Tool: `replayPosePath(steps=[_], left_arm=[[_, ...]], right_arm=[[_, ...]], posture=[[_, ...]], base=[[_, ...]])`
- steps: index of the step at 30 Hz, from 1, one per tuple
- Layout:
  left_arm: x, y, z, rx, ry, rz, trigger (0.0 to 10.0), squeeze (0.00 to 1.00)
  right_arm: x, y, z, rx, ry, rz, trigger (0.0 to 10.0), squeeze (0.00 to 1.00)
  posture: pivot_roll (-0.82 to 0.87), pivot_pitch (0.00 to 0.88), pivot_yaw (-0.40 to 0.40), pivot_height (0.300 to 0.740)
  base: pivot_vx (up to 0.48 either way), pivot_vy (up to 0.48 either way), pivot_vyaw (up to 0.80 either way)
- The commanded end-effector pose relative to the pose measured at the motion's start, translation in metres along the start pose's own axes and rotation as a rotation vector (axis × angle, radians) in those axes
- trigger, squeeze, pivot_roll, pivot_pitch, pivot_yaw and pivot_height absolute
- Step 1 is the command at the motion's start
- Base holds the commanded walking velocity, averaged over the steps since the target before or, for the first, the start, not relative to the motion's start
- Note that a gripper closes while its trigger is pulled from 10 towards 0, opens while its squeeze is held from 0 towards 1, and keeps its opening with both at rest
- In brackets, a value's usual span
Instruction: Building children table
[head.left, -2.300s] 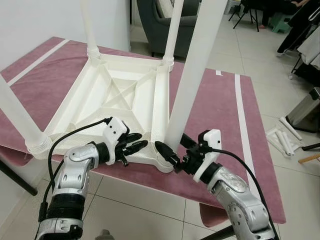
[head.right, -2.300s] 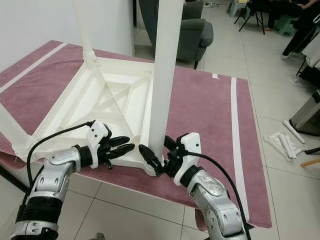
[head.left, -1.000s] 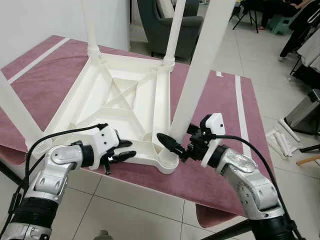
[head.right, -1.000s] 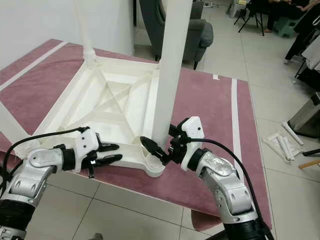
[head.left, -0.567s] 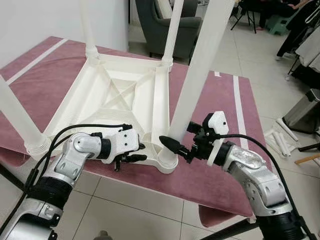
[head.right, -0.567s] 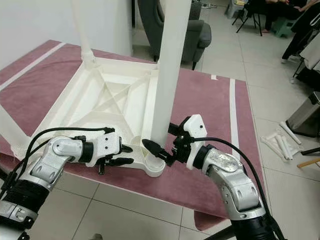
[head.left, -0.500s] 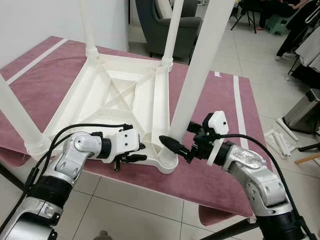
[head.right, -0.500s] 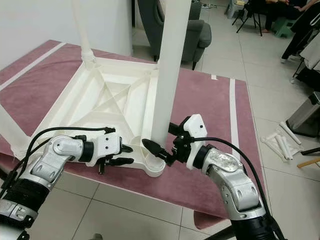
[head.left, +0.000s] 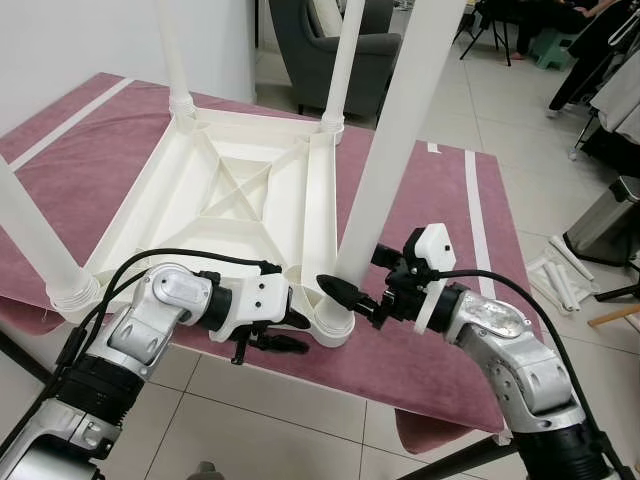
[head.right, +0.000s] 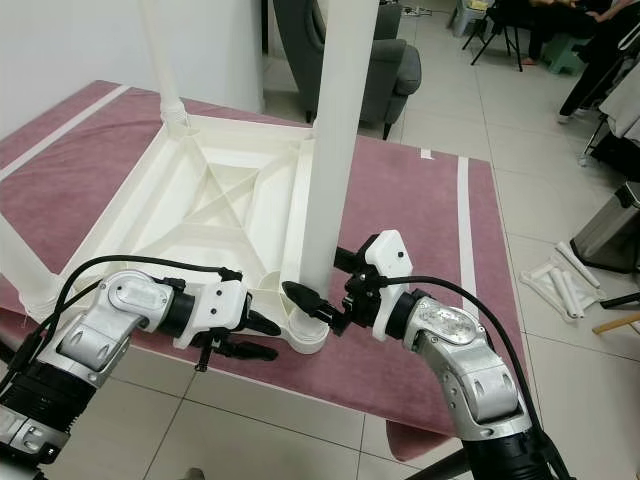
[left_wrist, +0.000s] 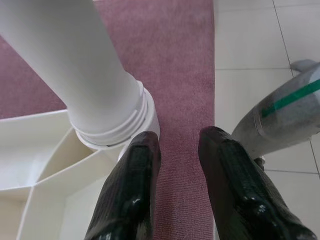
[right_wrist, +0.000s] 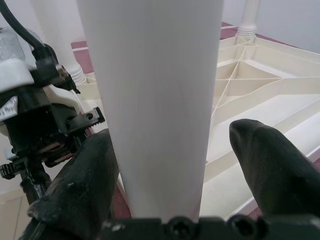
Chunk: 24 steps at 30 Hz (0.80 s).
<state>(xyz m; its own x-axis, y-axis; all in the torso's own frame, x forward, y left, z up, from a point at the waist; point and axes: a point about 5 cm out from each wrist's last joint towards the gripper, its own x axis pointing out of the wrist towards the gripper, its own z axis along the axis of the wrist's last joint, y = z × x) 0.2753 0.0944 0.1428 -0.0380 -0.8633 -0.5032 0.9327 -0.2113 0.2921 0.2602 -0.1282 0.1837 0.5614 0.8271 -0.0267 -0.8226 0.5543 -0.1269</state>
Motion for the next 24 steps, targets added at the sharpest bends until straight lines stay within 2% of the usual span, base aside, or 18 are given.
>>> replayPosePath(steps=[1, 3, 8, 9, 14, 15, 16, 17, 18, 19, 20, 24], left_arm=[[0.002, 0.002, -0.002, 0.013, 0.024, 0.007, 10.0, 0.0], [0.005, 0.007, -0.01, 0.004, 0.06, 0.056, 10.0, 0.0], [0.001, 0.012, -0.007, -0.006, 0.044, 0.082, 10.0, 0.0], [-0.009, 0.016, 0.002, -0.005, -0.003, 0.102, 10.0, 0.0], [-0.018, 0.019, 0.006, 0.006, -0.014, 0.118, 10.0, 0.0], [-0.022, 0.019, 0.006, 0.012, -0.006, 0.123, 10.0, 0.47], [-0.022, 0.019, 0.006, 0.012, -0.006, 0.123, 10.0, 0.47], [-0.024, 0.021, 0.004, 0.019, 0.01, 0.136, 10.0, 0.71], [-0.024, 0.021, 0.004, 0.019, 0.01, 0.136, 10.0, 0.71], [-0.023, 0.022, 0.0, 0.021, 0.033, 0.143, 10.0, 0.13], [-0.021, 0.022, -0.004, 0.02, 0.051, 0.148, 10.0, 0.0], [-0.016, 0.023, -0.009, 0.006, 0.063, 0.146, 10.0, 0.0]], right_arm=[[0.001, -0.001, -0.001, -0.011, 0.011, 0.012, 10.0, 0.0], [0.002, -0.001, -0.001, -0.014, 0.012, 0.016, 10.0, 0.0], [0.003, 0.0, 0.0, -0.014, 0.01, 0.018, 10.0, 0.0], [0.002, 0.001, -0.001, -0.012, 0.01, 0.016, 10.0, 0.0], [0.001, 0.002, -0.002, -0.008, 0.01, 0.012, 10.0, 0.0], [0.001, 0.002, -0.002, -0.004, 0.009, 0.009, 10.0, 0.0], [0.001, 0.002, -0.002, -0.004, 0.009, 0.009, 10.0, 0.0], [0.001, 0.002, -0.003, -0.002, 0.008, 0.007, 10.0, 0.0], [0.001, 0.002, -0.003, -0.002, 0.008, 0.007, 10.0, 0.0], [0.002, 0.002, -0.003, 0.0, 0.006, 0.007, 10.0, 0.0], [0.003, 0.002, -0.003, 0.001, 0.004, 0.007, 10.0, 0.0], [0.004, 0.002, -0.003, 0.001, 0.002, 0.008, 10.0, 0.0]], posture=[[0.13, 0.0, -0.048, 0.74], [0.14, 0.0, -0.051, 0.74], [0.13, 0.0, -0.05, 0.74], [0.13, 0.0, -0.046, 0.74], [0.13, 0.0, -0.046, 0.74], [0.13, 0.0, -0.046, 0.74], [0.13, 0.0, -0.046, 0.74], [0.13, 0.0, -0.046, 0.74], [0.13, 0.0, -0.046, 0.74], [0.14, 0.0, -0.048, 0.74], [0.14, 0.0, -0.048, 0.74], [0.13, 0.0, -0.047, 0.74]], base=[[0.0, 0.0, 0.0], [0.0, 0.0, 0.0], [0.0, 0.0, 0.0], [0.0, 0.0, 0.0], [0.0, 0.0, 0.0], [0.0, 0.0, 0.0], [0.0, 0.0, 0.0], [0.0, 0.0, 0.0], [0.0, 0.0, 0.0], [0.0, 0.0, 0.0], [0.0, 0.0, 0.0], [0.0, 0.0, 0.0]])
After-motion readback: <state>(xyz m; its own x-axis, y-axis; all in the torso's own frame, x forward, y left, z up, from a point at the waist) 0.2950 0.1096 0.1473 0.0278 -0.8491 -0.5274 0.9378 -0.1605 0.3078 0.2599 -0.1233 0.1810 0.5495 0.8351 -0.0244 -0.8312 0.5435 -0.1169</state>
